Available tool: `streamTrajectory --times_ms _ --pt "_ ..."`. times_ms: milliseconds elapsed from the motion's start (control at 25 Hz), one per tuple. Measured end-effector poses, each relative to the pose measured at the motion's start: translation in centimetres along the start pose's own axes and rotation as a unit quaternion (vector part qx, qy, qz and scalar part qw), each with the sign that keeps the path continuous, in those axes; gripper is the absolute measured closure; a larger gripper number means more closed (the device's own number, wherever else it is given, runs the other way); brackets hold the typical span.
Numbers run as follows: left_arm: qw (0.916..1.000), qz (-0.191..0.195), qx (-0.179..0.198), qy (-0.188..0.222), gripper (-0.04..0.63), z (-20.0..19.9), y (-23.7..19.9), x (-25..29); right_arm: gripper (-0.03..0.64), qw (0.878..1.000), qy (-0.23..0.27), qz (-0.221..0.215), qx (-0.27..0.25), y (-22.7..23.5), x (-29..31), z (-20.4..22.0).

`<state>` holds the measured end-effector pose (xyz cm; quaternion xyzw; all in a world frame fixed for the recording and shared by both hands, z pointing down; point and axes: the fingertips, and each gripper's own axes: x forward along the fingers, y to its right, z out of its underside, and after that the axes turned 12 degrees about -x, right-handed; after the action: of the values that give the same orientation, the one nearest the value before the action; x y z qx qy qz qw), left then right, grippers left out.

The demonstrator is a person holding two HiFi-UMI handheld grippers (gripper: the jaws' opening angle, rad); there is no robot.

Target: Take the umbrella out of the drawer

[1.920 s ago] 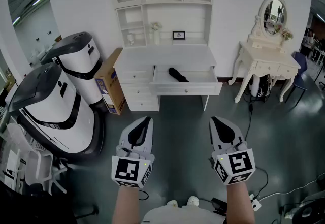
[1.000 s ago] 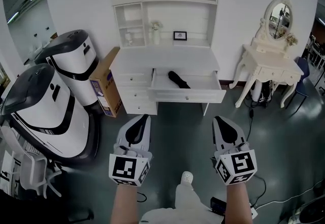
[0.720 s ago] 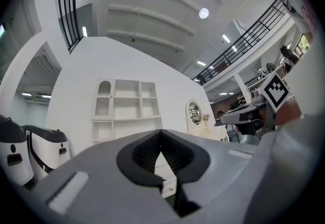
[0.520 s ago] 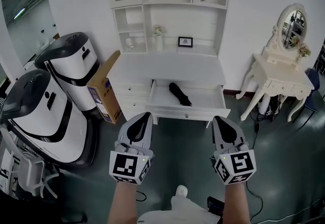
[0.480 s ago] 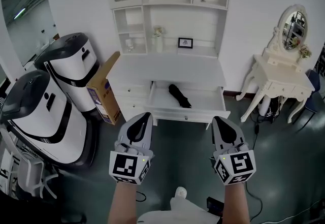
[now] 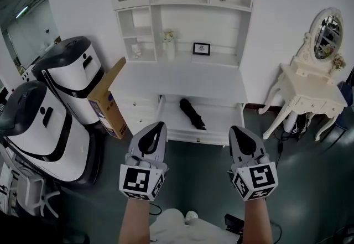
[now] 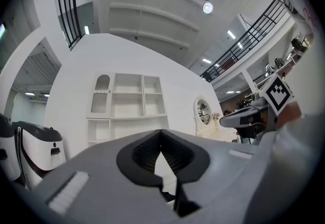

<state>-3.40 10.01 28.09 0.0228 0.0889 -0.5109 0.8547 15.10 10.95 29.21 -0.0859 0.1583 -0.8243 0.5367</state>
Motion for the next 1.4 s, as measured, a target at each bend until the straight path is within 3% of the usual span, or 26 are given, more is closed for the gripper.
streamTrajectory --times_ms 640,1320,1400 --pt "0.9999 -0.004 -0.012 -0.009 0.586 2.7 -5.0 8.8 0.611 1.0 -0.015 0.002 -0.009 3.9 8.8 3.0" --pt "0.9992 0.023 -0.017 -0.027 0.586 5.8 -15.6 25.0 0.606 0.999 -0.024 0.003 0.029 8.7 26.2 6.2" --pt "0.999 0.025 -0.021 -0.031 0.586 6.4 -17.2 26.6 0.472 0.999 -0.026 -0.005 0.041 8.9 28.4 6.7"
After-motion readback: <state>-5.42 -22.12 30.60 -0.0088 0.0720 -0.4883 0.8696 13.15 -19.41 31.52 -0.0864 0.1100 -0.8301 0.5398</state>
